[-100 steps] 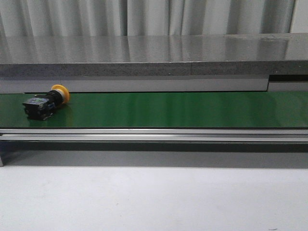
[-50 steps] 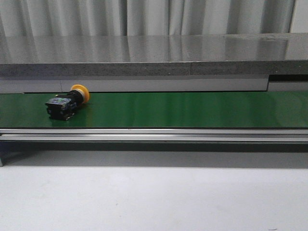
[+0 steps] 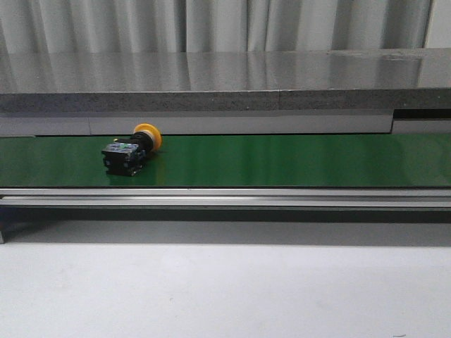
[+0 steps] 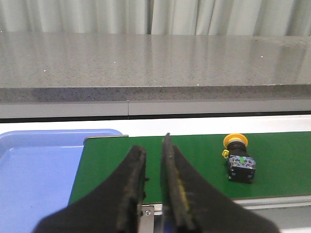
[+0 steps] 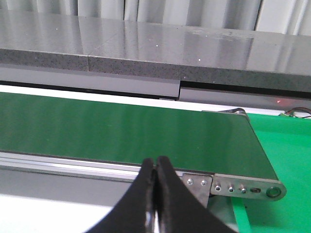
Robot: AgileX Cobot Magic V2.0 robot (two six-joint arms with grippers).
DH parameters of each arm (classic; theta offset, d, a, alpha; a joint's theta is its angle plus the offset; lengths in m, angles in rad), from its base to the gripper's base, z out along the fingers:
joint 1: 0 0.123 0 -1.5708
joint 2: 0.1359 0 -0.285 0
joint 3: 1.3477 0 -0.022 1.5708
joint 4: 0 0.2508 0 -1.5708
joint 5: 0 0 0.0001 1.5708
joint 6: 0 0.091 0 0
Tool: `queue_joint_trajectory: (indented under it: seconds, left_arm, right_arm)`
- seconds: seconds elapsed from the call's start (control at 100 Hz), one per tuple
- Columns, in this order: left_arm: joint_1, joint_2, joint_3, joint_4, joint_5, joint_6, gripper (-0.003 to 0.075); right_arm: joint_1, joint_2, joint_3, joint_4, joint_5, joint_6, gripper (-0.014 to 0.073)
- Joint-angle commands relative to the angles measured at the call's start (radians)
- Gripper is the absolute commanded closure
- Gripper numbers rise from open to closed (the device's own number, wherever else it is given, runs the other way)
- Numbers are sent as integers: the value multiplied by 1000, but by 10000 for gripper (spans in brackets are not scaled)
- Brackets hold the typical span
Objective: Move button from left to right
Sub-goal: 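Let the belt carry the button toward the right arm's end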
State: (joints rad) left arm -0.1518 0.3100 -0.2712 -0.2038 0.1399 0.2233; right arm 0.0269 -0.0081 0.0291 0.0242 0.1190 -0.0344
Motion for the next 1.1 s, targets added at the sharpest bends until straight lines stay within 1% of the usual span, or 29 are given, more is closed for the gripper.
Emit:
queue_joint_trajectory:
  seconds: [0.0, 0.21, 0.34, 0.47, 0.54, 0.64, 0.74, 0.94, 1.09]
  left_arm:
    - [-6, 7, -28, -11, -80, -1, 715]
    - [-6, 7, -28, -11, -80, -1, 715]
    - [-6, 7, -28, -11, -80, -1, 715]
    - [-6, 7, -28, -11, -80, -1, 715]
    - [-6, 7, -28, -11, -80, -1, 715]
    - [-6, 7, -28, -11, -80, -1, 715]
    - [-6, 7, -28, -11, -80, -1, 715]
    - [-6, 7, -28, -11, -80, -1, 715]
    - [-6, 7, -28, -11, -80, -1, 715]
  right_arm:
    - [-2, -13, 0, -9, -112, 2, 715]
    - [-2, -13, 0, -9, -166, 2, 715]
    - [-2, -13, 0, -9, -230, 2, 715]
    - [-2, -11, -19, -9, -222, 2, 715]
    - [-2, -9, -51, -9, -181, 2, 715]
    - [-2, 5, -126, -9, -85, 2, 715]
    - [-2, 69, -207, -9, -5, 2, 715]
    - [-2, 327, -406, -8, 137, 2, 715]
    - [-2, 562, -589, -8, 304, 2, 715]
